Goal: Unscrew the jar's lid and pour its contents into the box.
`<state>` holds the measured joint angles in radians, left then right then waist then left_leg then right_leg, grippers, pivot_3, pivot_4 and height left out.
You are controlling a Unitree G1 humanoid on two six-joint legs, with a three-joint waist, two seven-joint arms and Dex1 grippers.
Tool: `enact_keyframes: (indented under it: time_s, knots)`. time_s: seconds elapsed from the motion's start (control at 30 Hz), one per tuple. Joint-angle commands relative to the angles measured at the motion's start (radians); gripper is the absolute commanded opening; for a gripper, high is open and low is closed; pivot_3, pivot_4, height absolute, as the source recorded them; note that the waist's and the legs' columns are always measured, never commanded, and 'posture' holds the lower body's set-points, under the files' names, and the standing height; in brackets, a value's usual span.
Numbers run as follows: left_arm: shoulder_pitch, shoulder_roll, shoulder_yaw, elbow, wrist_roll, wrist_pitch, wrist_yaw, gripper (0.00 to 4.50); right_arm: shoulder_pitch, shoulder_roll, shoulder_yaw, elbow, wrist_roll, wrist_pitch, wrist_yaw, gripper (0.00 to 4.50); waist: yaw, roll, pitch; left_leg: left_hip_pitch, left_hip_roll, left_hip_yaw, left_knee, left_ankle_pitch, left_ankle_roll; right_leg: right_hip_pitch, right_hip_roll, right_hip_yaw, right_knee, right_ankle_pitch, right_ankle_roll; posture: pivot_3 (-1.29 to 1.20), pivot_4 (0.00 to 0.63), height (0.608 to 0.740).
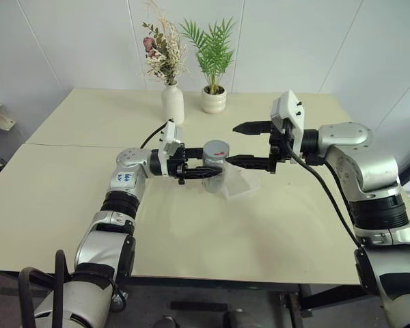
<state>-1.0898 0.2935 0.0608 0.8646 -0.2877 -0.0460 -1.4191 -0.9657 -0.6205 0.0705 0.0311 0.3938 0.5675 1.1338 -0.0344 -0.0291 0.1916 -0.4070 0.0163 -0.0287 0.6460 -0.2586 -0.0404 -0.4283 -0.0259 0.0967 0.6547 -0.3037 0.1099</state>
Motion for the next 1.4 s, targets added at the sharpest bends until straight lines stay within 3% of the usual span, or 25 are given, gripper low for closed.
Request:
enact_keyframes:
  time_s: [0.03, 0.27, 0.83, 1.4]
  knots:
    - [-0.036, 0.004, 0.013, 0.013, -0.008, -0.027, 0.007, 2.25, -0.007, 0.010, -0.034, -0.075, 0.055, 0.028, -0.014, 4.40, 0.000, 0.000, 0.000, 0.000, 0.000, 0.000, 0.000, 0.000, 0.000, 0.000, 0.000, 0.000, 0.000, 0.000, 0.000, 0.00, 0.150, 0.740]
    - [-0.072, -0.018, 0.013, 0.064, -0.005, -0.085, 0.015, 2.25, -0.041, 0.093, -0.017, -0.043, 0.081, 0.033, -0.046, 4.40, 0.002, 0.000, 0.000, 0.000, 0.000, 0.000, 0.001, 0.000, 0.000, 0.000, 0.000, 0.000, 0.001, 0.000, 0.000, 0.00, 0.150, 0.740]
    - [-0.088, -0.036, 0.019, 0.076, -0.012, -0.108, 0.012, 2.25, -0.151, 0.207, 0.018, 0.215, -0.025, -0.125, -0.043, 4.40, 0.000, 0.000, 0.000, 0.000, 0.000, 0.000, 0.001, 0.000, 0.000, 0.000, 0.000, 0.000, 0.001, 0.000, 0.000, 0.00, 0.150, 0.740]
    - [-0.093, -0.007, 0.034, 0.096, -0.013, -0.112, 0.029, 2.25, -0.092, 0.112, -0.002, 0.162, -0.035, -0.101, -0.034, 4.40, -0.001, 0.000, 0.000, 0.000, 0.000, 0.000, 0.001, 0.000, 0.000, 0.000, 0.000, 0.000, 0.001, 0.000, 0.000, 0.00, 0.150, 0.740]
